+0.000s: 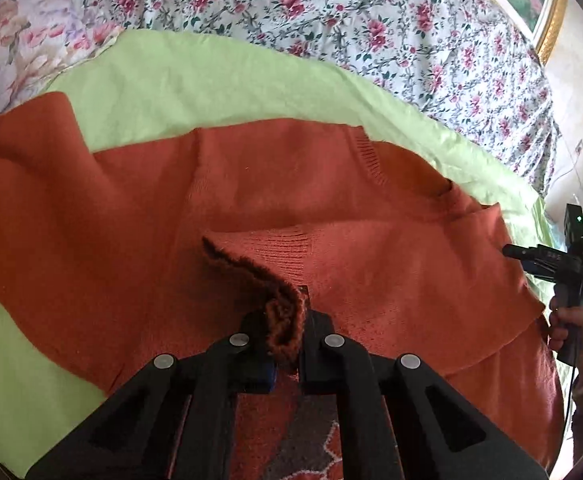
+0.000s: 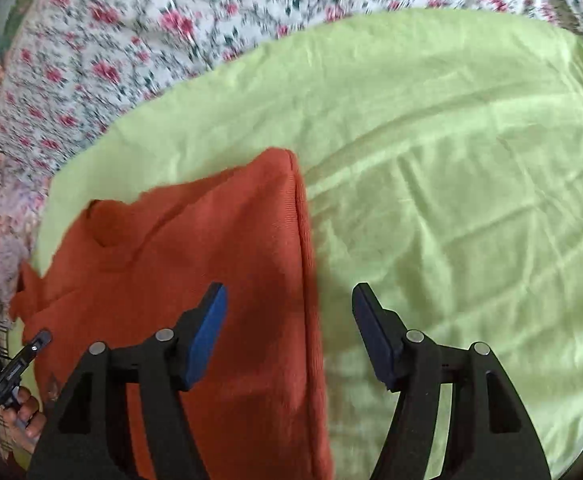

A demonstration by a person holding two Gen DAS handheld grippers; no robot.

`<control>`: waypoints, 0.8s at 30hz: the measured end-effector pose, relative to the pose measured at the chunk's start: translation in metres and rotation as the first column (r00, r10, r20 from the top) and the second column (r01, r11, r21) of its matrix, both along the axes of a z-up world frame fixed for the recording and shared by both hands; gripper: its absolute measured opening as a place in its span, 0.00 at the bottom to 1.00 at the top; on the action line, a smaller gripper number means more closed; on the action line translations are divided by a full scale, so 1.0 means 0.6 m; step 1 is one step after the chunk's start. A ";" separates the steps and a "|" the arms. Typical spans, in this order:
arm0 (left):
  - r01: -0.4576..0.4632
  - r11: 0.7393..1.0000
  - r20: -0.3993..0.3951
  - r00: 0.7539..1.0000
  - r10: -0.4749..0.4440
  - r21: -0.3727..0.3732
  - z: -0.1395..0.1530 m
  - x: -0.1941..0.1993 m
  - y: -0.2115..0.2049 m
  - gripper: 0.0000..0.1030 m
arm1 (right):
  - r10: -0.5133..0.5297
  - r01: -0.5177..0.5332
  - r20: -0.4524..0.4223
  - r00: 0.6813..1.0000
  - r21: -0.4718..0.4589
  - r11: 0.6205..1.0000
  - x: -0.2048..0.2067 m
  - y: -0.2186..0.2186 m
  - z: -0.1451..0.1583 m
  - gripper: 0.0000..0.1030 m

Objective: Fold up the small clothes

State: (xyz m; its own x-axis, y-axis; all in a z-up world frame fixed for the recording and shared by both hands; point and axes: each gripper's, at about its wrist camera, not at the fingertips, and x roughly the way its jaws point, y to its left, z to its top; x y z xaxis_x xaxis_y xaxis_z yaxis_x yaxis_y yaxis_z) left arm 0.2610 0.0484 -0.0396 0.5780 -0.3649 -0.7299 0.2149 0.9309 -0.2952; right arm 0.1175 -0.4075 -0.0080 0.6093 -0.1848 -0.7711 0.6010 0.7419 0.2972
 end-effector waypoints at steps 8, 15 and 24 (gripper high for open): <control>0.027 0.998 0.069 0.997 -0.032 0.063 0.022 -0.011 -0.021 0.05 | -0.032 0.052 0.152 0.988 -0.130 0.990 -0.053 0.021 0.057 0.10; 0.003 0.996 0.004 1.000 -0.003 0.092 -0.007 0.003 -0.021 0.06 | -0.087 0.092 0.065 0.994 -0.072 0.993 -0.059 -0.004 0.009 0.02; -0.035 0.992 -0.022 0.999 0.038 0.118 -0.008 -0.008 -0.011 0.20 | -0.037 0.051 0.165 0.986 -0.077 0.996 -0.067 0.063 0.060 0.45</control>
State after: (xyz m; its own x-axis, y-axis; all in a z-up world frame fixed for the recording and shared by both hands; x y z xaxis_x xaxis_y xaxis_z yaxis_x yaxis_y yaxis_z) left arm 0.2562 0.0416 -0.0443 0.5707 -0.2549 -0.7806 0.1742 0.9665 -0.1882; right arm 0.0771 -0.3698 0.0279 0.7155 -0.2717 -0.6436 0.5820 0.7414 0.3340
